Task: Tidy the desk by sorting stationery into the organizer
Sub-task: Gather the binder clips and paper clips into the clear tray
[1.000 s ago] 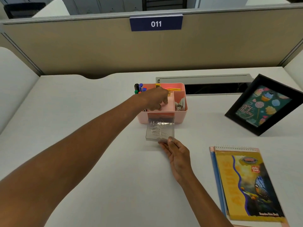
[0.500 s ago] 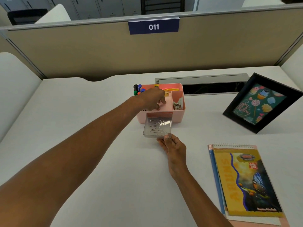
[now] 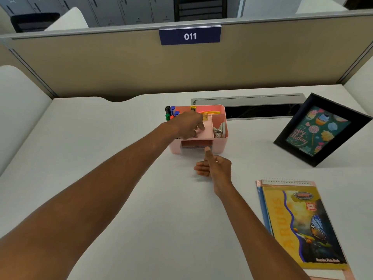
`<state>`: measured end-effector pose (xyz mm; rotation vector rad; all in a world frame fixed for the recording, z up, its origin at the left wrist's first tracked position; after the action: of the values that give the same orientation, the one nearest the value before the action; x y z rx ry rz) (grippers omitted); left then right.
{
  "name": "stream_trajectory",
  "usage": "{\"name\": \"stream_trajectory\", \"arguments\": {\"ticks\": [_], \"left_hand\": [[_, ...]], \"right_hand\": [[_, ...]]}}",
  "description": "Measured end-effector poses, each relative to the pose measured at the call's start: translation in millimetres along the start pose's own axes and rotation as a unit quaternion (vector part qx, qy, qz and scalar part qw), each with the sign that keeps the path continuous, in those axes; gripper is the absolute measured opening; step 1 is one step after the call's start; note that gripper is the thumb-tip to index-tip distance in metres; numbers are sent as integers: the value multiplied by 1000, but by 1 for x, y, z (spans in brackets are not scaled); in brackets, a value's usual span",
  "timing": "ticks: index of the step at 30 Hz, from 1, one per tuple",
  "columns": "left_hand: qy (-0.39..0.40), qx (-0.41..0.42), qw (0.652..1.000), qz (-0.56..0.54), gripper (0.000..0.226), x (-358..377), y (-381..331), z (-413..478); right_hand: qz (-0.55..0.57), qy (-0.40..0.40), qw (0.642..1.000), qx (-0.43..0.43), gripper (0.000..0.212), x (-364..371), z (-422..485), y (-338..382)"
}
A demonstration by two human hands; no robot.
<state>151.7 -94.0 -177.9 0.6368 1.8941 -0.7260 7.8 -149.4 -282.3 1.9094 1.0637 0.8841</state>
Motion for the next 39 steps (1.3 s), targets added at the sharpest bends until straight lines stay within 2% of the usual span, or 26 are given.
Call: {"name": "stream_trajectory", "arguments": {"ticks": [9,14,19,22,24,27,29,31,33,35,36,39], "left_hand": [[2,1,1000,1,41,-2,-1,6],[4,3,1000,-2,41,-2,-1,8],[4,-5,1000,-9,42,-3,2,12],[-8,-2,1000,-20,40,-2,2,10],[-25,-6,999,-38,38,-3,0,4],[-118,-14,988,-101,30,-19,-3,-25],[-273,5,948,-163,18,-37,-2,-66],[-456,-26,861,-223,10,-39,18,-117],[-552,-146,764,-301,11,-15,51,-155],[-534,-263,700,-394,16,27,79,-163],[-502,-296,686,-435,19,47,88,-158],[-422,-325,680,-503,26,84,94,-139]], "right_hand": [[56,27,997,-37,23,14,20,17],[72,34,996,-40,22,16,22,16],[30,60,997,-30,16,13,21,19],[-43,36,998,-21,12,0,13,26],[-73,5,996,-45,12,-11,7,33],[-128,-69,983,-113,10,-34,-3,49],[-150,-129,966,-164,8,-51,-10,63],[-164,-184,948,-200,9,-68,-14,77],[-180,-201,938,-218,11,-79,-12,87],[-190,-175,941,-216,19,-81,-3,93],[-200,-157,945,-207,23,-79,2,95],[-231,-103,950,-181,31,-66,14,95]]}}
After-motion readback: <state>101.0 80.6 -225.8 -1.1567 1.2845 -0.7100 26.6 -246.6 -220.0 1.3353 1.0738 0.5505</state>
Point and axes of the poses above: each hand's wrist, its own z-axis towards the middle knuckle, its own x-axis out of the palm, y = z × x, the point moved 8 cm from there along z, towards the middle knuckle, and after that the axes turned 10 degrees about y, right-handed, at the moved point
